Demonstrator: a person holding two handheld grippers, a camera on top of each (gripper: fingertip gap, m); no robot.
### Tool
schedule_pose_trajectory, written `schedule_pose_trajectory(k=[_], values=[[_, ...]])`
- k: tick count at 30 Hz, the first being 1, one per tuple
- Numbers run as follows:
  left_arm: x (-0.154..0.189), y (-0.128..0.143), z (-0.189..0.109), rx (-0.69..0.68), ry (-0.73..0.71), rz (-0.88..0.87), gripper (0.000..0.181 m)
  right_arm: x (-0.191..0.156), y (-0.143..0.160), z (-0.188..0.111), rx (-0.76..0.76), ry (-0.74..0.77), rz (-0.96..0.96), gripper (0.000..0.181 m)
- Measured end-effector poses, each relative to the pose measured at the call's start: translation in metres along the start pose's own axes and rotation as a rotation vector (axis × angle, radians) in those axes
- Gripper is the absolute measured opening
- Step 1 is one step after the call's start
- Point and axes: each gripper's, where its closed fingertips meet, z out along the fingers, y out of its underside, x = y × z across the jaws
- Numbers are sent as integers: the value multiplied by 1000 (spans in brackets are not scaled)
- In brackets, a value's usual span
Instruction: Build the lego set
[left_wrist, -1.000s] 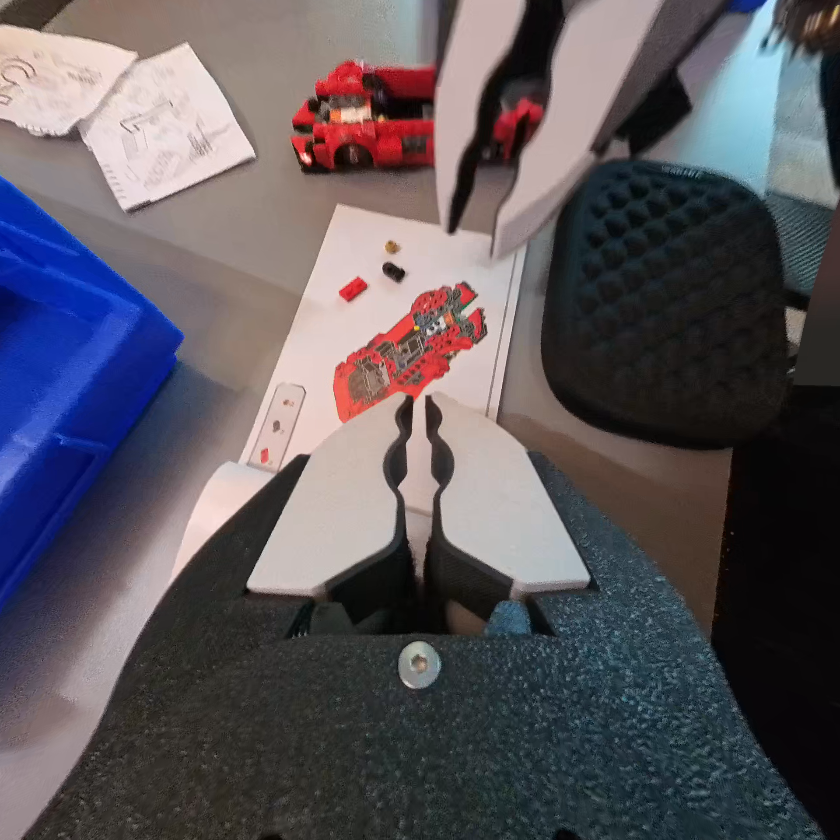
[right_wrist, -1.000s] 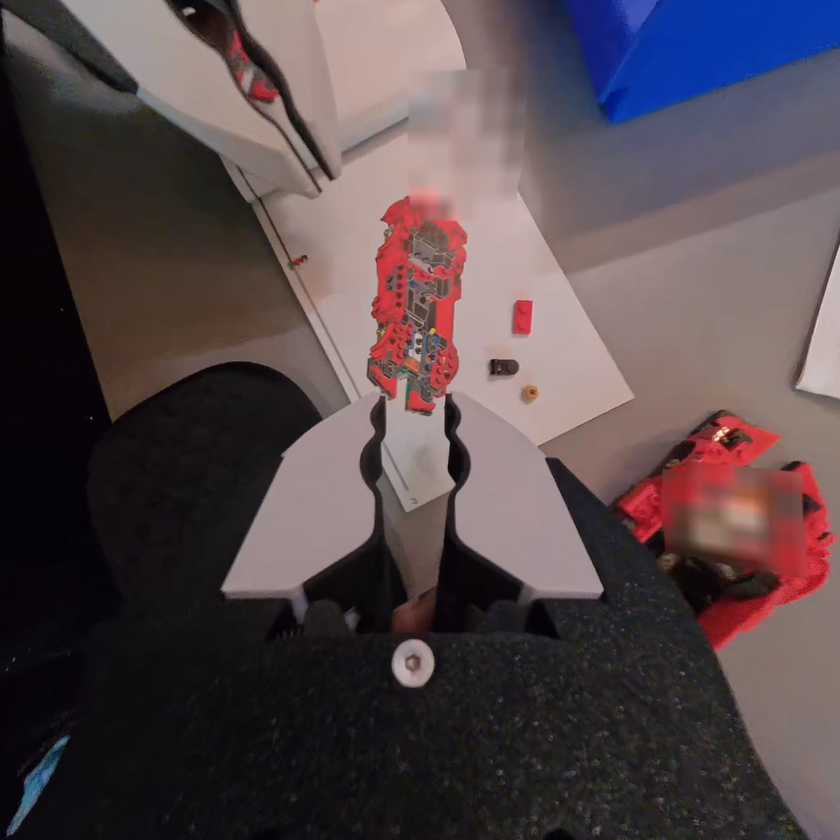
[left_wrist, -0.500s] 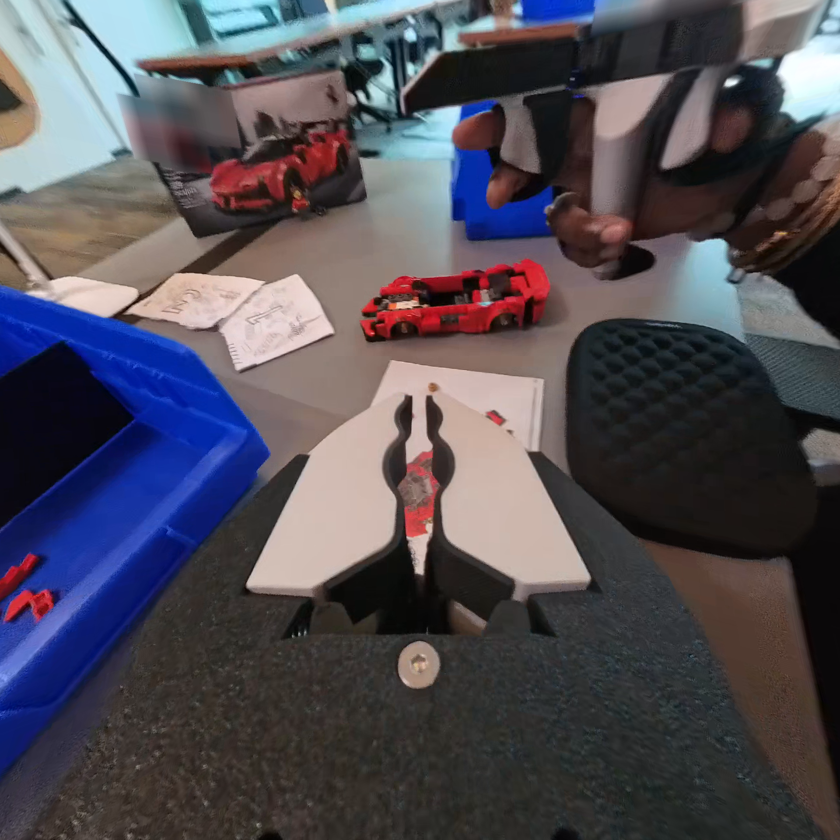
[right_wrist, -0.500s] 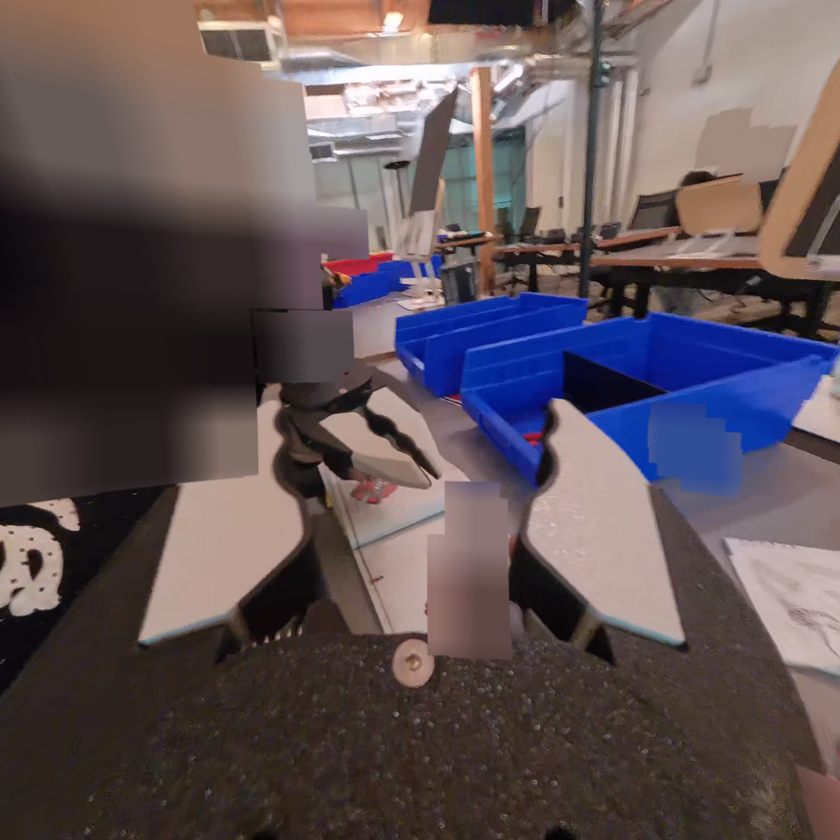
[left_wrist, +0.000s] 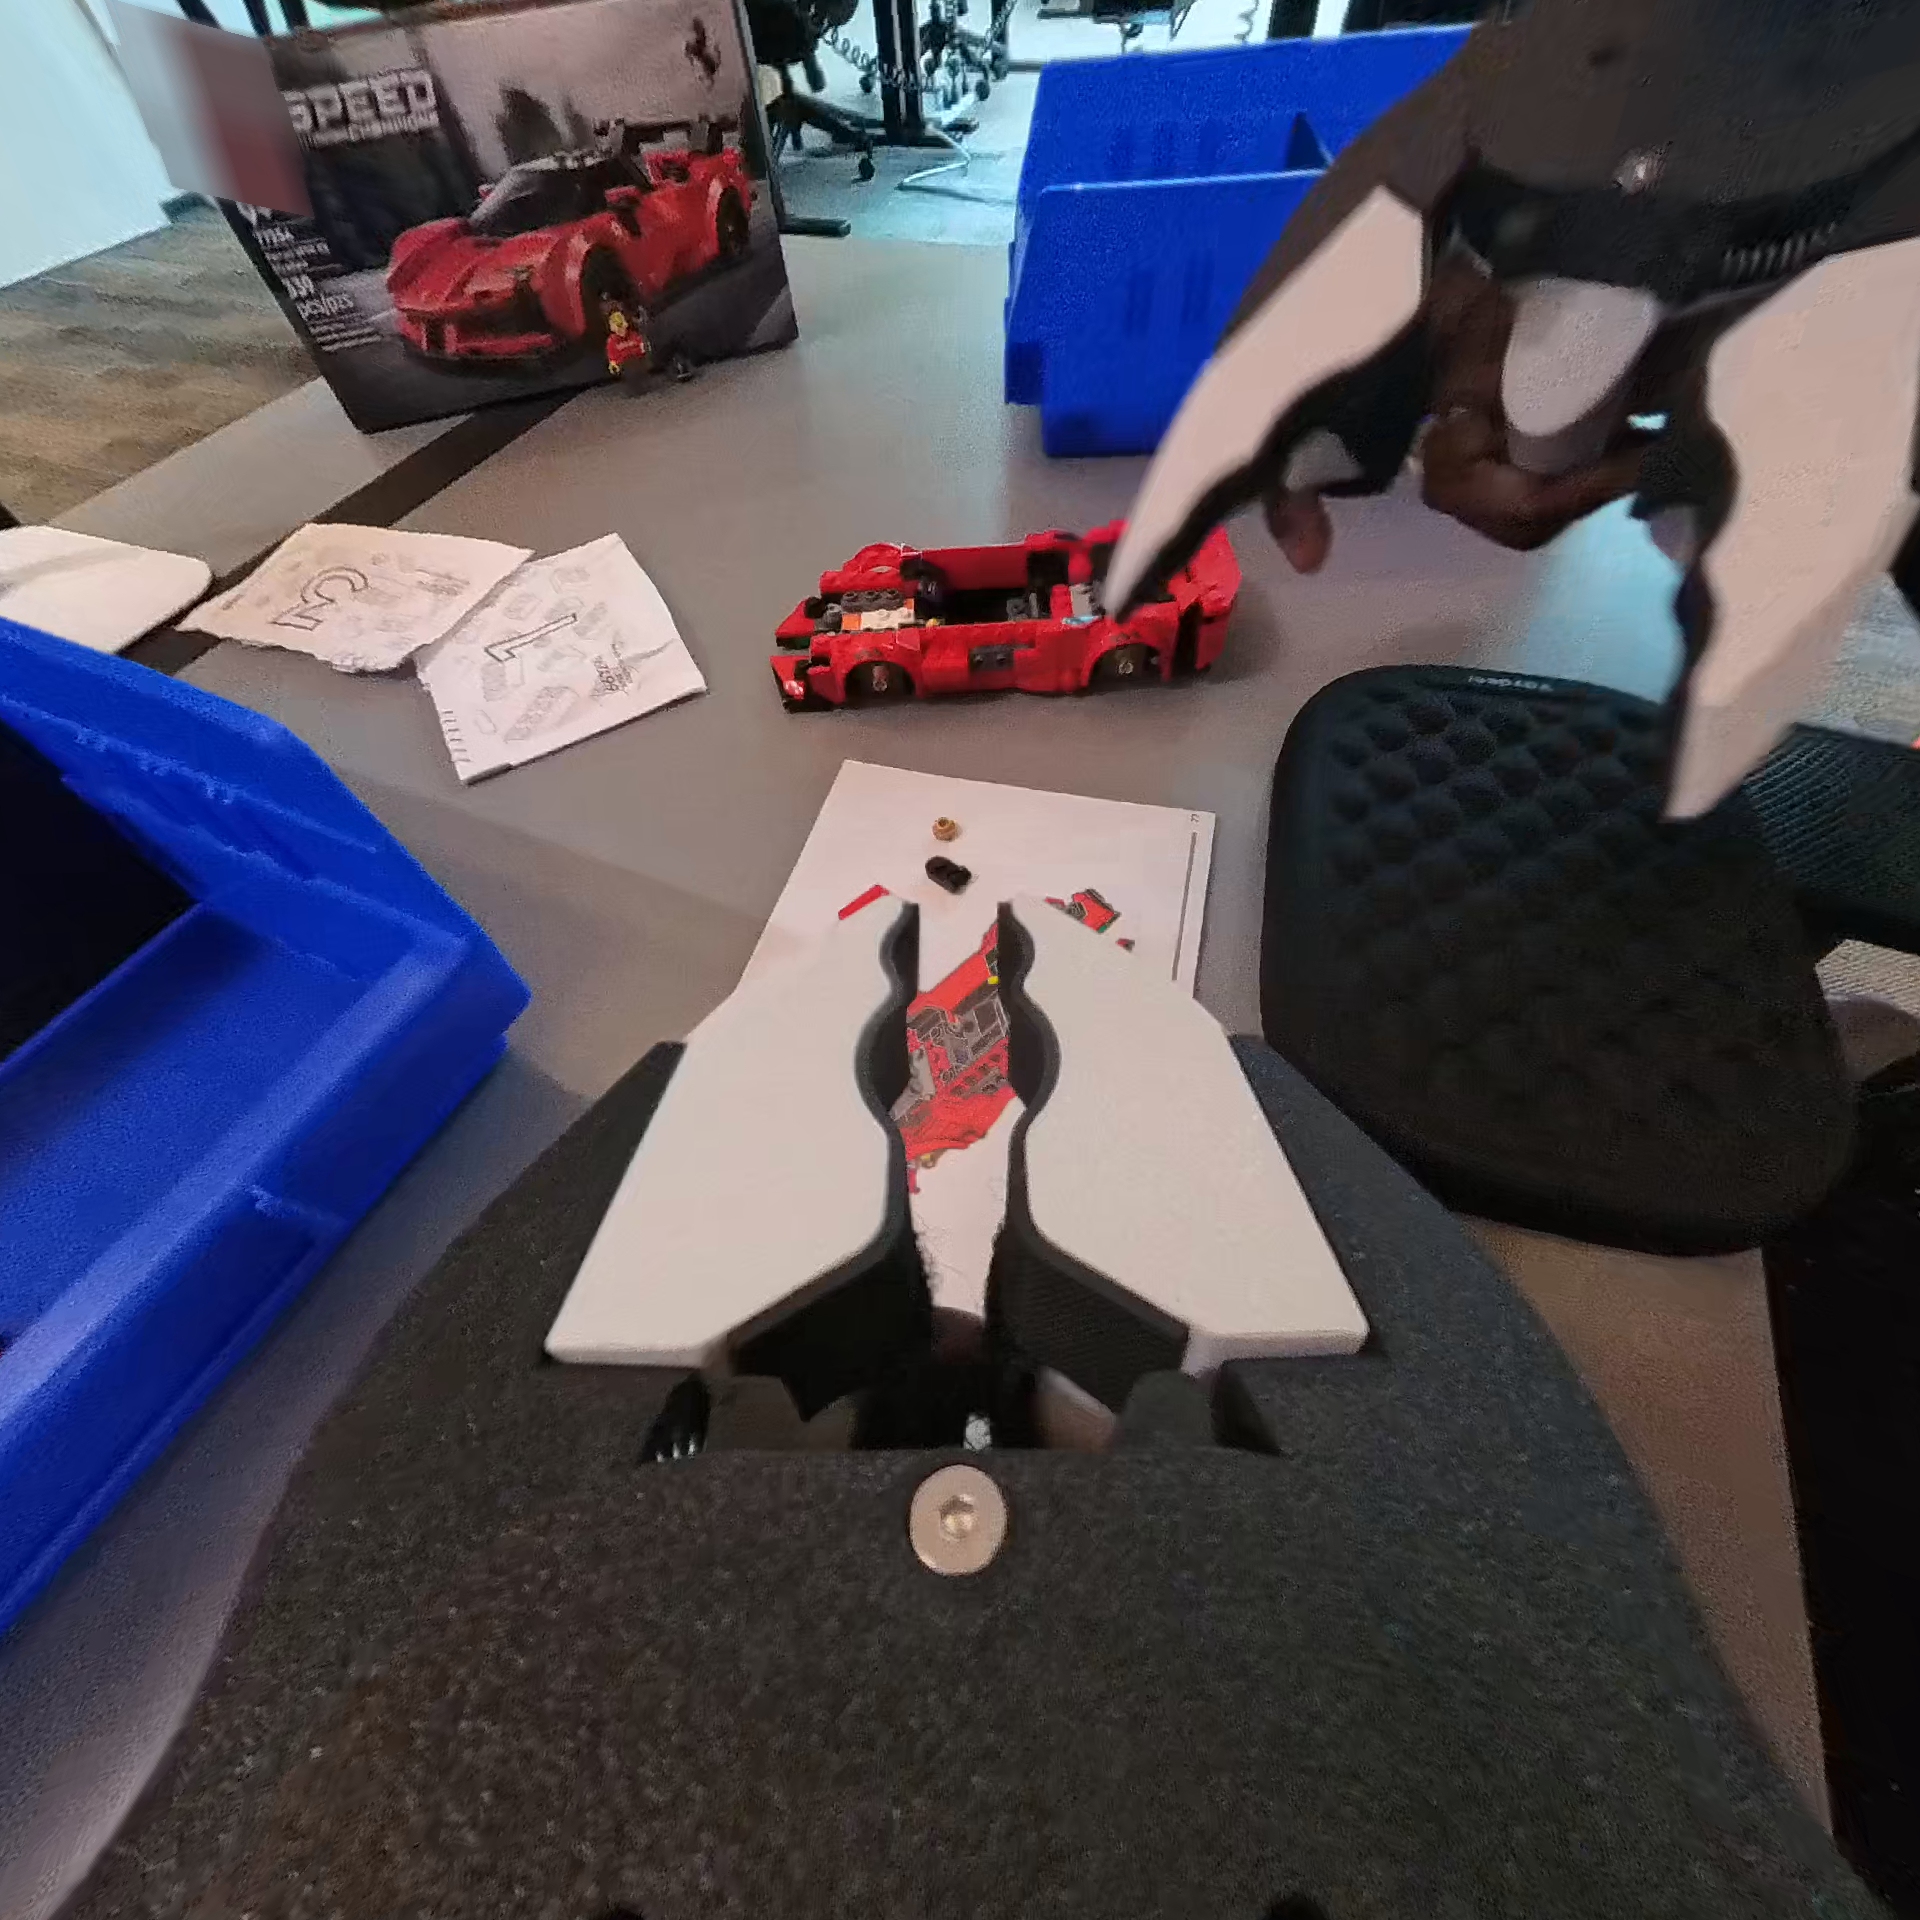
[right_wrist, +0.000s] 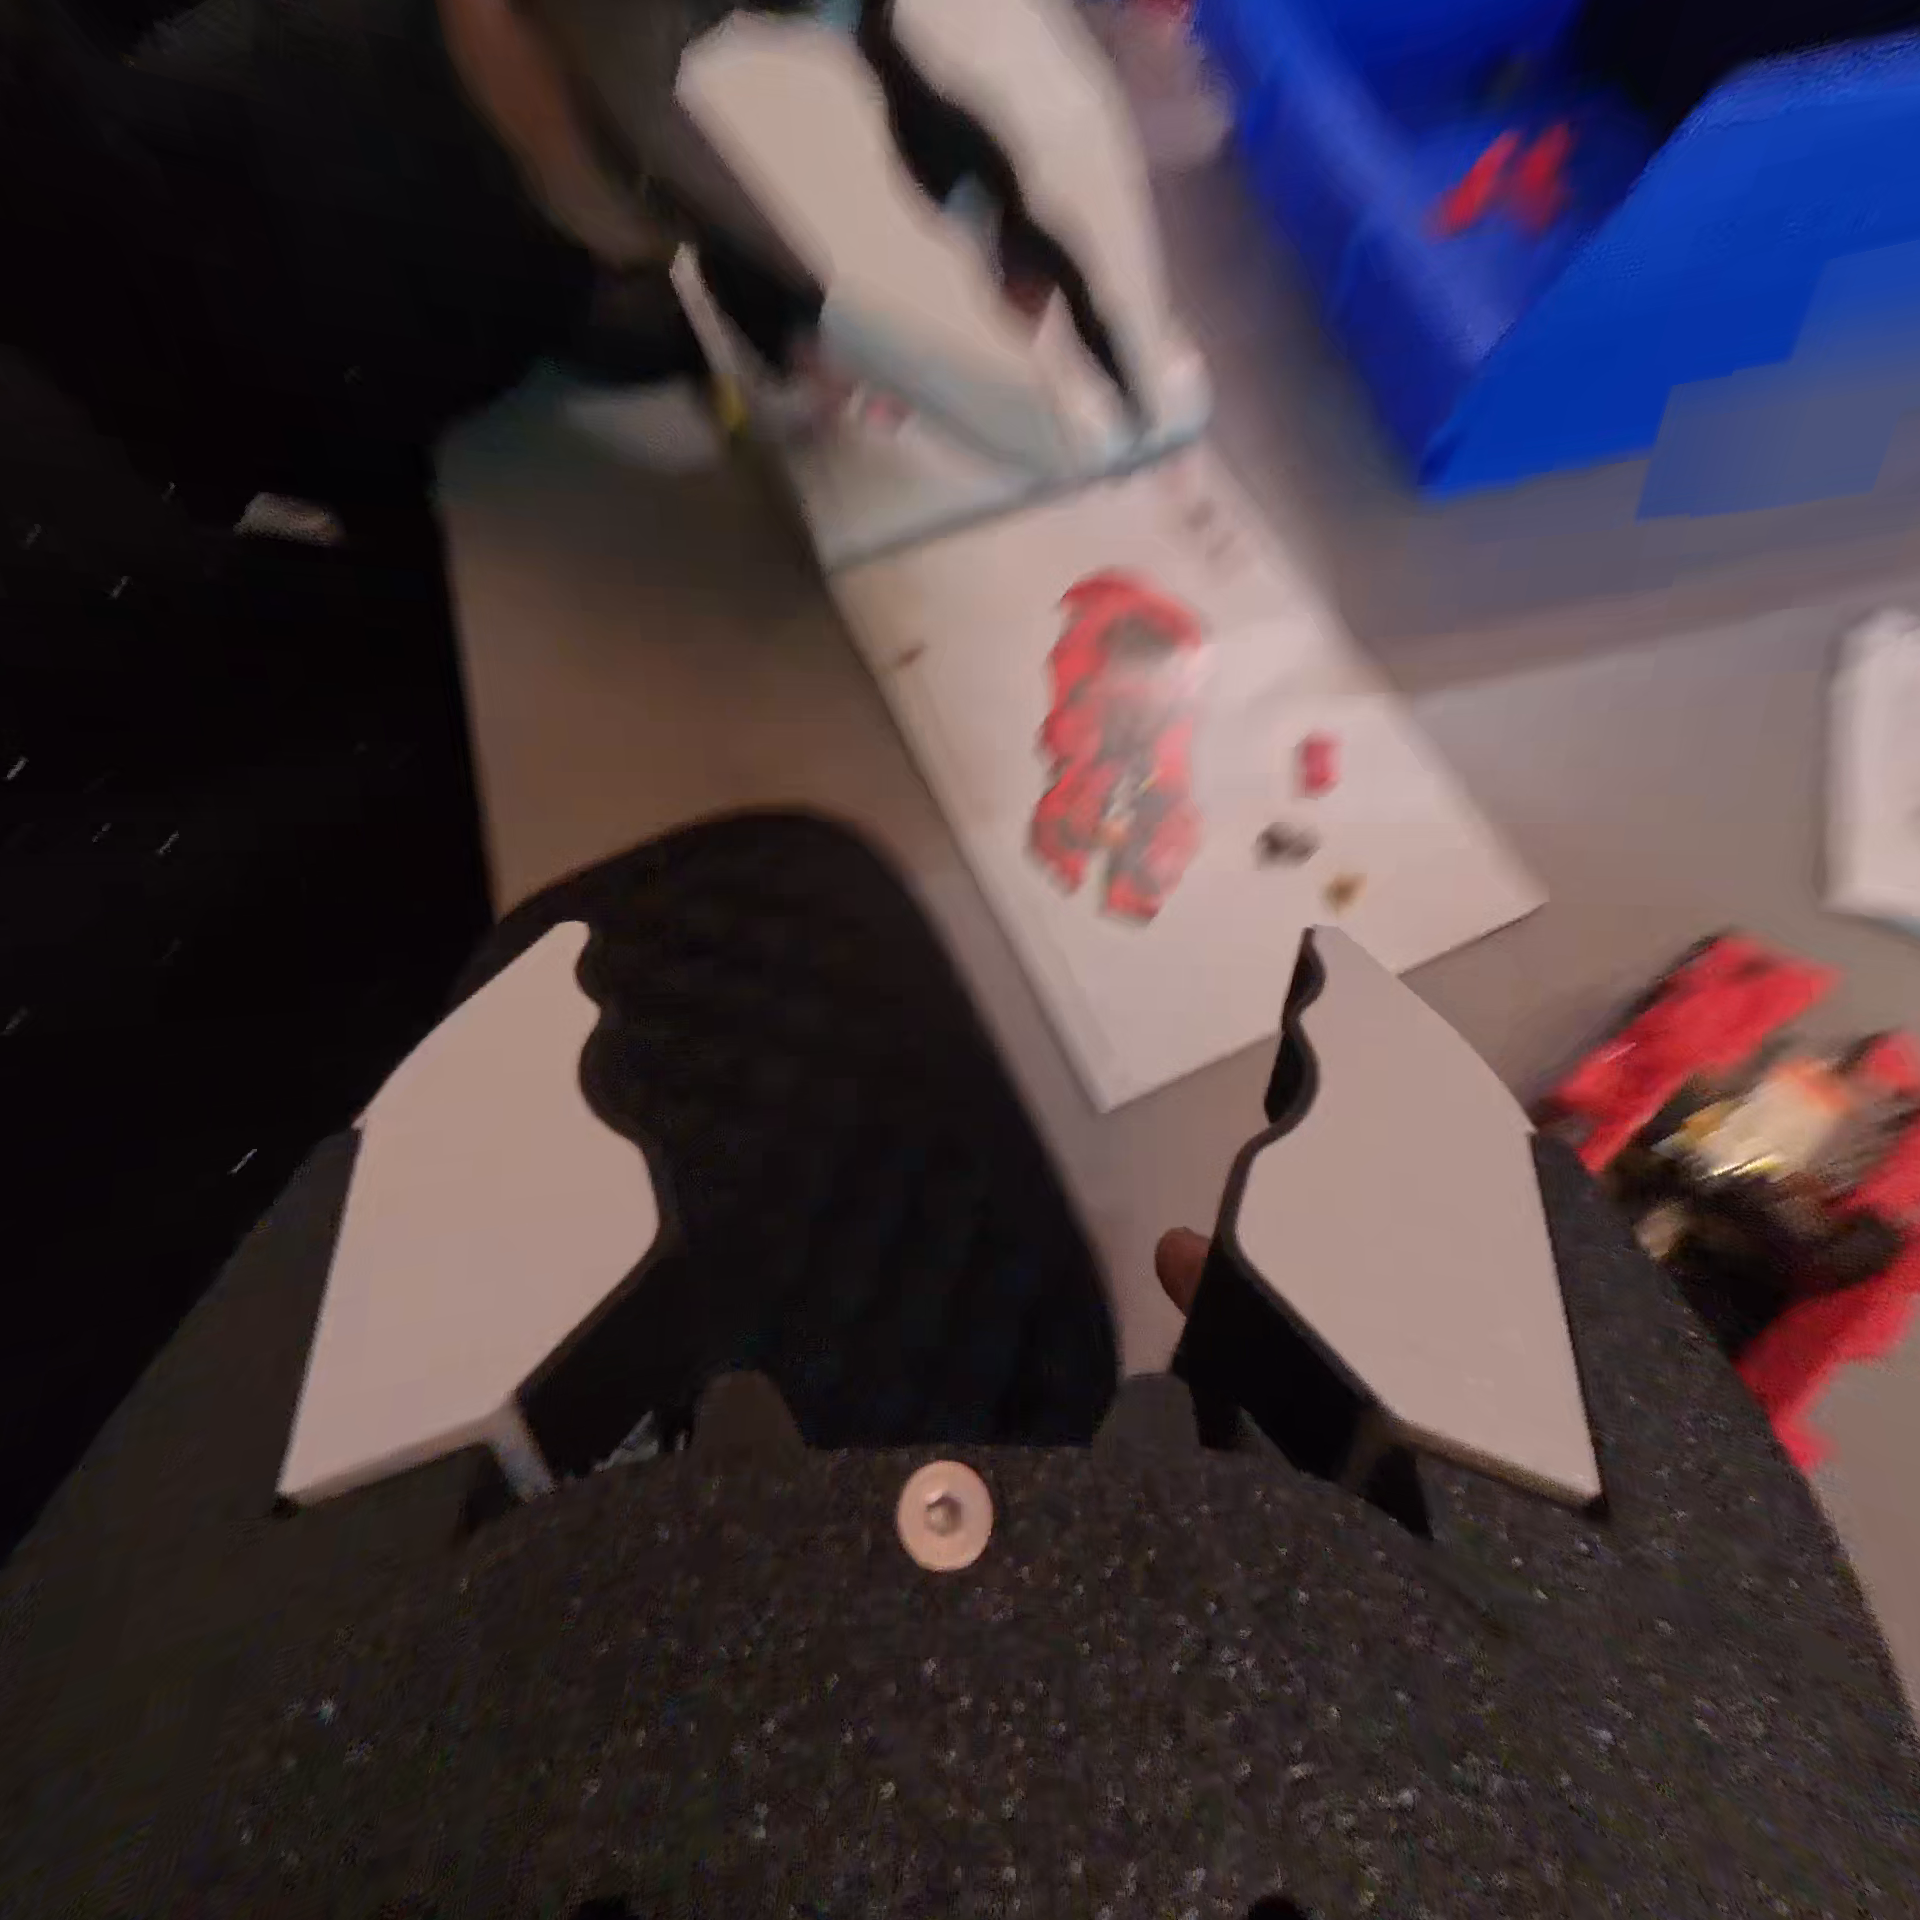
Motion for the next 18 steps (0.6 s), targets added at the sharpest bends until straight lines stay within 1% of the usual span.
schedule_pose_trajectory(k=[1, 2, 4, 6, 8, 9, 10, 12, 14, 16, 17, 18], values=[[0, -2, -1, 7, -1, 16, 14, -8, 17, -3, -62, -47, 20, 127], [1, -4, -1, 17, -1, 30, 15, -12, 36, -6, -136, -63, 19, 132], [3, -3, 1, 12, 20, 33, 17, -12, 70, -13, -285, -50, -40, 138], [3, 2, 4, -36, 38, 30, 20, -13, 93, -16, -389, -43, -80, 139], [0, 6, 7, -81, 25, 59, 20, -19, 95, -14, -382, -90, -46, 132], [-2, 7, 8, -101, 14, 76, 20, -20, 96, -13, -383, -98, -45, 131], [-3, 8, 8, -116, 6, 92, 21, -23, 97, -12, -383, -124, -37, 125], [-6, 9, 8, -132, -2, 109, 21, -25, 96, -11, -376, -130, -31, 126], [-7, 12, 10, -141, 9, 80, 21, -27, 95, -9, -371, -126, -24, 126], [-7, 17, 12, -145, 23, 37, 20, -34, 89, -4, -327, -141, -11, 125], [-7, 19, 13, -147, 26, 22, 20, -40, 84, 0, -297, -161, 2, 122], [-7, 21, 14, -148, 27, 14, 20, -45, 79, 4, -275, -183, 10, 115]])
